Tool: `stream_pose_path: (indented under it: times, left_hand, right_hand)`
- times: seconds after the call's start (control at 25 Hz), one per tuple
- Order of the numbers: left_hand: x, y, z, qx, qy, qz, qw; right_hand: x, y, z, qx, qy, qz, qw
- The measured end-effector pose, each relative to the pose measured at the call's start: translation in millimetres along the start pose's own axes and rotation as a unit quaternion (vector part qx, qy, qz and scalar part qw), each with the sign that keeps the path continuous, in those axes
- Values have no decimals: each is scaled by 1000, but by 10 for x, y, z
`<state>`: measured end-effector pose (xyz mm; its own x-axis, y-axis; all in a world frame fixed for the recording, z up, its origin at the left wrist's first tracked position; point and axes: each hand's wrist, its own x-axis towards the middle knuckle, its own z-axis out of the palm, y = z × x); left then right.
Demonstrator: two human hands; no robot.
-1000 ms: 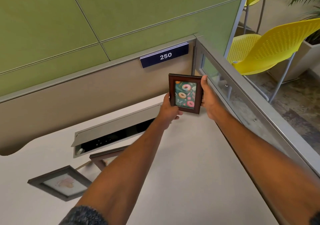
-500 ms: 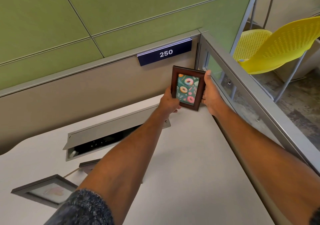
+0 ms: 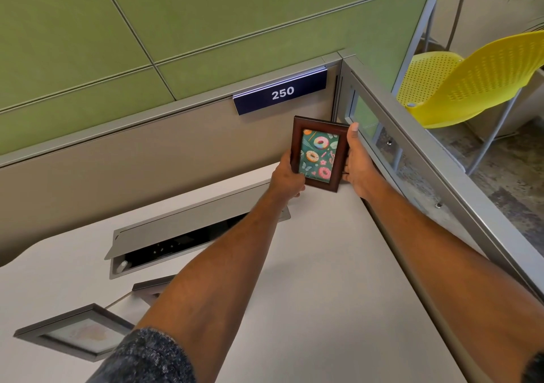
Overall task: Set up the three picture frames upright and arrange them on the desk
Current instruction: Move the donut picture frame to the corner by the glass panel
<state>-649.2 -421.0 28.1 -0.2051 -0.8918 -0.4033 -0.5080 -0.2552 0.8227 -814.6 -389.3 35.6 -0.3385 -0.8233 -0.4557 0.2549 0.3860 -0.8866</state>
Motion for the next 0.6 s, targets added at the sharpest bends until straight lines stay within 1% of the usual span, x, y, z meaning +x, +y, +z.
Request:
stream_pose_path:
  times: [0.08, 0.16, 0.32, 0.4, 0.52, 0.6]
  left_hand:
    - [9, -11, 5, 5, -2, 3, 1000]
    - [-29, -12, 22, 7, 18, 0, 1000]
    - [-197, -23, 73, 34, 141, 29, 989]
    - [-335, 5, 107, 31, 174, 39, 983]
    - [-603, 8, 192, -1, 171, 61, 983]
    - [-814, -38, 236, 3, 170, 77, 982]
  right_hand:
    - [-8, 20, -8, -8, 1, 0, 1000]
    - [-53, 47, -21, -14, -4, -2, 1000]
    - [-205, 161, -62, -18, 1, 0, 1000]
    - [-297, 280, -52, 4, 61, -20, 998]
    - [-495, 467, 3, 28, 174, -42, 983]
    - [-650, 563, 36, 15, 206, -50, 977]
